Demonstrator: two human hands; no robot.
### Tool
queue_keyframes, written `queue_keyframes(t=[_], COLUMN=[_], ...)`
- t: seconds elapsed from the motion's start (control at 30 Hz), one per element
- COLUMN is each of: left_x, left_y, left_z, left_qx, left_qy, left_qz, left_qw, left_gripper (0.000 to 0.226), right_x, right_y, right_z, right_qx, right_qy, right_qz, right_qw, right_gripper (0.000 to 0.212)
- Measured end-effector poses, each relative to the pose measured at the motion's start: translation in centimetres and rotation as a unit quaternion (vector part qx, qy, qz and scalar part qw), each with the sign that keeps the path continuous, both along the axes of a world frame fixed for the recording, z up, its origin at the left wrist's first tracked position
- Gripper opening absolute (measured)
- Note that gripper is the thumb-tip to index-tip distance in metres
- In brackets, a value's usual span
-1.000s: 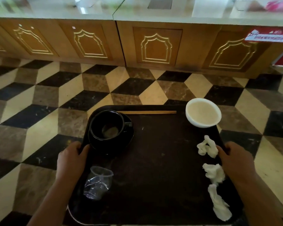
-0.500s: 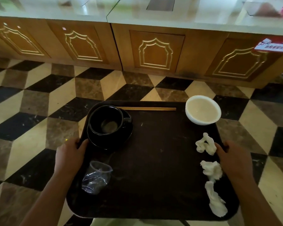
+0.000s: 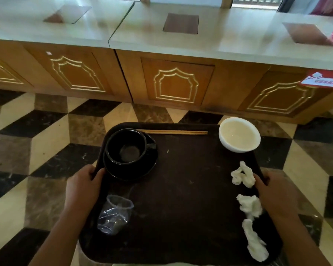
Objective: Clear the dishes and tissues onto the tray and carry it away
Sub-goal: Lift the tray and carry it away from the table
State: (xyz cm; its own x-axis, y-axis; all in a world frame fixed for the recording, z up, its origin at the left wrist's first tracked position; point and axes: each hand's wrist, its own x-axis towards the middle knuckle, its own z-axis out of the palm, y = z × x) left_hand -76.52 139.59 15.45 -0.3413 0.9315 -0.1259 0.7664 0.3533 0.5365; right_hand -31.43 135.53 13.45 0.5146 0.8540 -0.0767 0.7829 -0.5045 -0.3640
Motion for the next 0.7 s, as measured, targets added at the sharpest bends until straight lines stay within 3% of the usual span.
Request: queue_keyframes(t=[0.4, 0.7], left_x=[0.9, 5.5], left_y=[20.7, 36.9], left_z=[0.5, -0.5], left_qx=[-0.006, -0.014], left_qy=[-0.002, 0.019], left_qz=[-0.001, 0.011], left_qw=[1.0, 1.0], left_gripper=[0.026, 0.023], right_x=[1.0, 4.8], right_y=[20.3, 37.4], right_z=[0.9, -0.2], right_qx=[-0.02, 0.032], right_qy=[0.018, 0.026], right_qz=[-0.004, 0.006], right_qw=[1.0, 0.999], right_gripper=[0.031, 0.031])
